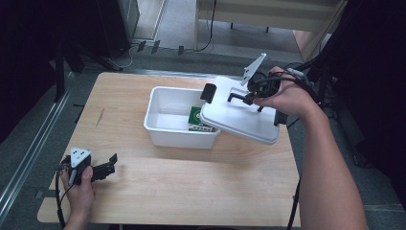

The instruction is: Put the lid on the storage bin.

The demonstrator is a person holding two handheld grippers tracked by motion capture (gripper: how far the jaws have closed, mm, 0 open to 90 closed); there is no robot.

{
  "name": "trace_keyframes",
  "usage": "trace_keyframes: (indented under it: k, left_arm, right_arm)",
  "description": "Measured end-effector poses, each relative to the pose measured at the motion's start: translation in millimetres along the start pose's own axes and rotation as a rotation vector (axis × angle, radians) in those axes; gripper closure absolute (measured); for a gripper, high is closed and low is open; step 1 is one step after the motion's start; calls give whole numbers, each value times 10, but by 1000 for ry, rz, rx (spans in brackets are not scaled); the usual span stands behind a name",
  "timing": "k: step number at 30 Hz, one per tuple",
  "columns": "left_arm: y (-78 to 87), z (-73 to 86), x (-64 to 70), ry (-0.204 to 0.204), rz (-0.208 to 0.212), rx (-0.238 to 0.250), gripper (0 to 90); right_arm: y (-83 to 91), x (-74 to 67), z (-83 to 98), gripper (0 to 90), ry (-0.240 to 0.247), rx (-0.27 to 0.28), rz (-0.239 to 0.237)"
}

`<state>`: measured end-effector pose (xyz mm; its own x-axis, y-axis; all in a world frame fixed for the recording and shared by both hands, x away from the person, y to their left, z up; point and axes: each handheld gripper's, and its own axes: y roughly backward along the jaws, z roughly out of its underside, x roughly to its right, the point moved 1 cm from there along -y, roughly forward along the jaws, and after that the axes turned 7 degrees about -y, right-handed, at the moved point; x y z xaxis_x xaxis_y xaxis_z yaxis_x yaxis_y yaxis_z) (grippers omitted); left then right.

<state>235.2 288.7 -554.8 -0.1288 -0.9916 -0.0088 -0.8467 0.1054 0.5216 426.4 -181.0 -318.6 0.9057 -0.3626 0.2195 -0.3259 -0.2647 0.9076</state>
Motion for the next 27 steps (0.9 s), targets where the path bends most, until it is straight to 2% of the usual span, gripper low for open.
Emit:
trace_keyframes:
  k: [20, 27]
  left_arm:
    - [2, 0, -7, 4, 4, 0, 31]
    - [2, 0, -12, 2, 5, -3, 31]
  right_arm:
    - [-153, -169, -610, 851, 103, 27, -41]
    - [-213, -230, -778, 851, 123, 40, -54]
